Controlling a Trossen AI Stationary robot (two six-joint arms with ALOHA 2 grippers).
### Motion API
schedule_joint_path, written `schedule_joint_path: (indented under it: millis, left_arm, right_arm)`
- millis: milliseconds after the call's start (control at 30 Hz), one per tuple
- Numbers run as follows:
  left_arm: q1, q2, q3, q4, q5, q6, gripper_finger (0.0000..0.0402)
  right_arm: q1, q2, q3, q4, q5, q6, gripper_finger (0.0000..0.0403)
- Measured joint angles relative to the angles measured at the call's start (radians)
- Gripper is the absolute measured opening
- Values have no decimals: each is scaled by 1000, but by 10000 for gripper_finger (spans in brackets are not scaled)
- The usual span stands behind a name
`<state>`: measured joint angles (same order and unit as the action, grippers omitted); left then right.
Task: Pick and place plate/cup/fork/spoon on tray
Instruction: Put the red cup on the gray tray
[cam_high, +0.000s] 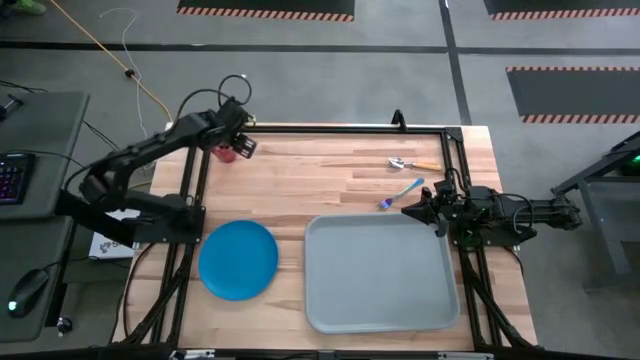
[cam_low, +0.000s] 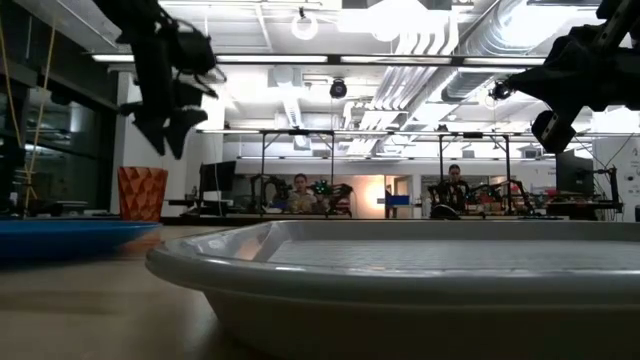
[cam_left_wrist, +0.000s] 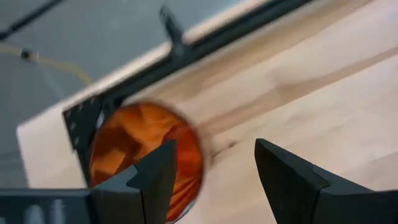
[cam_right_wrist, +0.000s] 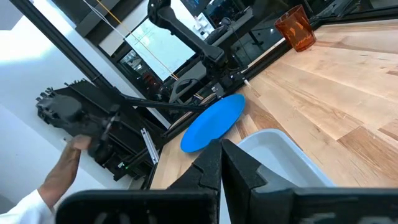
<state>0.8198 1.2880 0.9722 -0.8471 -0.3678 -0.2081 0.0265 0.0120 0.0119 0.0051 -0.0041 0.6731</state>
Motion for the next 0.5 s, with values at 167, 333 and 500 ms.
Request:
schedule_joint_path:
  millis: [167, 333, 500]
  left_arm:
    - [54, 42, 0, -36, 21, 0, 207]
    - [79, 66, 0, -34, 50, 1, 207]
    - [90, 112, 0, -57, 52, 31, 207]
  right_arm:
    - [0, 0, 0, 0, 0, 0, 0]
    - [0, 0, 0, 0, 0, 0, 0]
    - [0, 0, 0, 0, 0, 0, 0]
